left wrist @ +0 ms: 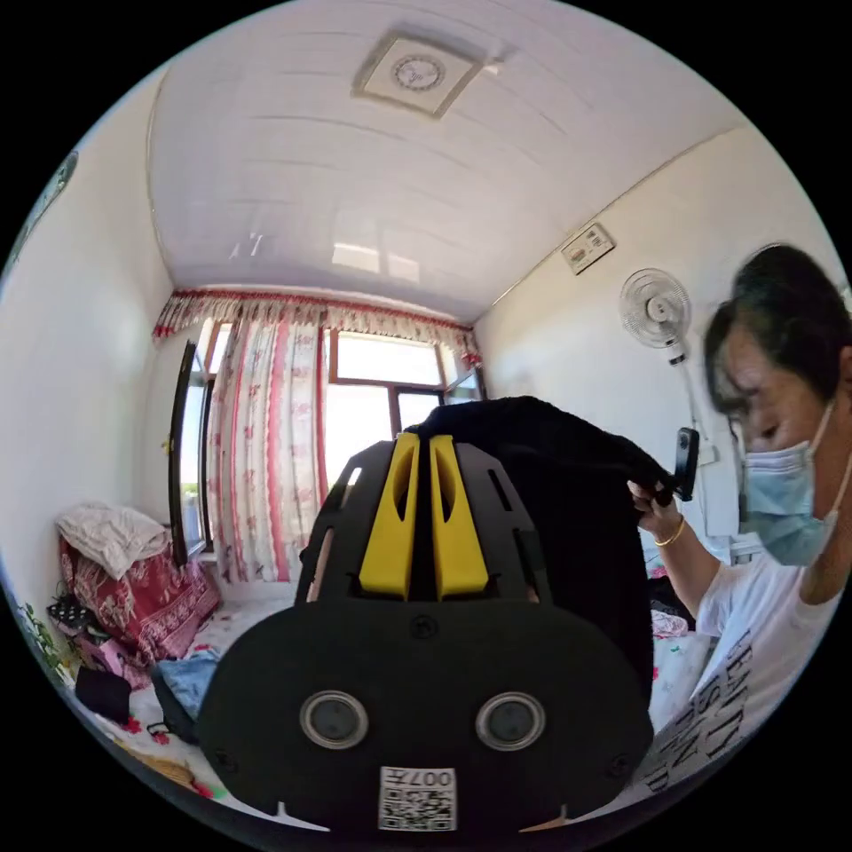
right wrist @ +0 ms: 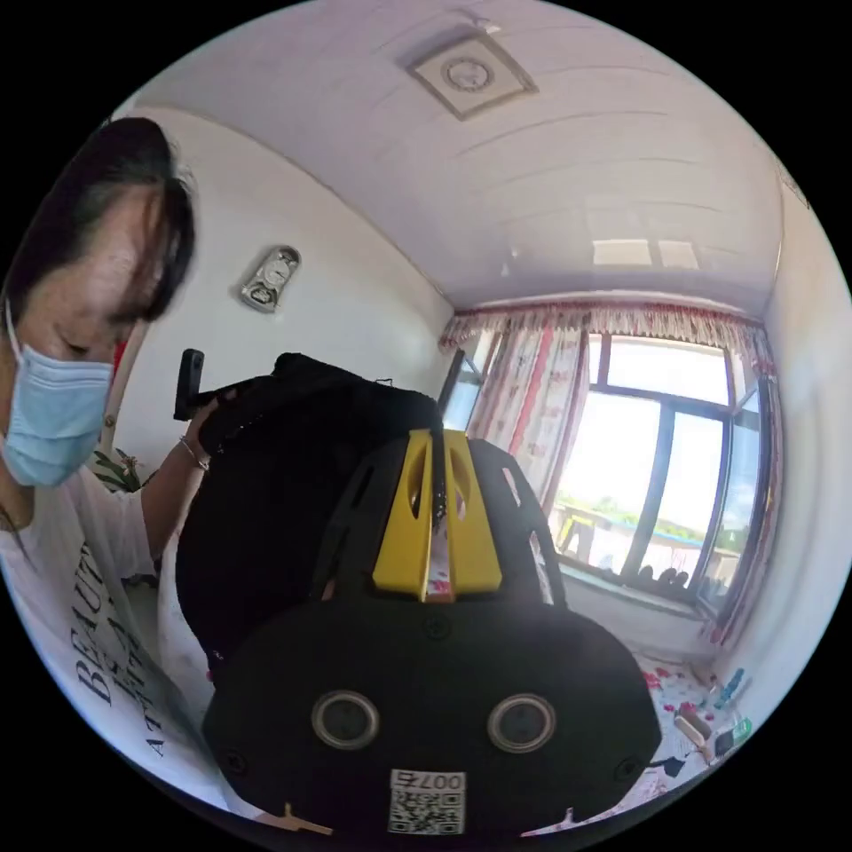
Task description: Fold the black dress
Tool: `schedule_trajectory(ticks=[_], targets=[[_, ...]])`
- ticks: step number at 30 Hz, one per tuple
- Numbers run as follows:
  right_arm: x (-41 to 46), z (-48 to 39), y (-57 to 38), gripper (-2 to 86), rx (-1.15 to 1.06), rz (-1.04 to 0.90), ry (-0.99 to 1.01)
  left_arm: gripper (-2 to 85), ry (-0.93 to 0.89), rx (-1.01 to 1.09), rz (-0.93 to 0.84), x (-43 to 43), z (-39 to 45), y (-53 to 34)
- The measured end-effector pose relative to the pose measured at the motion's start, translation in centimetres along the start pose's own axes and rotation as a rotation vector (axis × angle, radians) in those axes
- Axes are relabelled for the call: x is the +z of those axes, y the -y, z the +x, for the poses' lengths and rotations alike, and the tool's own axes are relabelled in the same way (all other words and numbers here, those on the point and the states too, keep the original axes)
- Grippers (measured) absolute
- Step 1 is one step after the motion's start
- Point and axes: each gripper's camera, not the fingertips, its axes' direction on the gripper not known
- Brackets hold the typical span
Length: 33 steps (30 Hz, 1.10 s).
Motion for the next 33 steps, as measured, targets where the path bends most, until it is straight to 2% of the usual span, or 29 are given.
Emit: schedule_trajectory(ticks=[1,3,4,5,6,7,10,13,15,18,20,22,27,30,33], targets=[[4.6,1.9,-1.5,1.8,0.050,-0.100,-0.018,0.4,0.025,-0.020,-0.056,2.4,-1.0,-0.6],[12.0,4.9,-5.5,3.2,0.142,-0.275,-0.054,3.5,0.151,-0.064,-0.354,12.7,-5.4,-4.9],[16.5,6.9,-9.4,4.3,0.216,-0.390,-0.110,4.9,0.189,-0.095,-0.435,15.0,-6.7,-6.6],[20.1,8.4,-14.0,5.4,0.262,-0.526,-0.146,7.5,0.232,-0.162,-0.590,18.5,-9.2,-10.5],[21.4,9.0,-16.5,5.6,0.287,-0.595,-0.163,8.8,0.228,-0.207,-0.702,20.3,-11.2,-14.3],[22.7,9.7,-21.6,6.1,0.344,-0.703,-0.178,9.5,0.238,-0.223,-0.722,20.3,-12.0,-16.1],[20.8,8.8,-33.0,7.1,0.450,-0.763,-0.114,9.7,0.304,-0.256,-0.774,17.5,-14.4,-25.1],[16.7,5.6,-44.2,7.7,0.614,-0.875,-0.025,10.3,0.287,-0.371,-0.931,12.5,-14.9,-36.4],[13.9,2.7,-49.7,8.2,0.721,-0.958,0.038,11.0,0.229,-0.568,-1.108,7.4,-13.6,-45.9],[10.1,-1.7,-54.7,9.4,0.845,-1.057,0.086,12.0,0.227,-0.790,-1.257,1.0,-10.3,-53.8],[9.1,-4.0,-55.7,10.8,0.877,-1.085,0.147,12.2,0.225,-0.866,-1.292,-1.4,-8.5,-55.8],[9.4,-5.1,-55.4,11.8,0.814,-1.111,0.212,12.7,0.182,-0.910,-1.280,-2.5,-7.3,-56.5],[12.5,-7.8,-55.5,12.3,0.621,-1.204,0.389,10.1,0.072,-0.826,-1.399,0.1,-5.4,-58.5],[14.8,-8.7,-57.7,8.0,0.516,-1.344,0.377,1.4,0.038,-0.765,-1.449,2.8,-6.1,-58.7],[15.9,-4.8,-56.6,5.3,0.559,-1.255,0.300,0.6,0.016,-0.781,-1.385,5.2,-8.5,-57.3]])
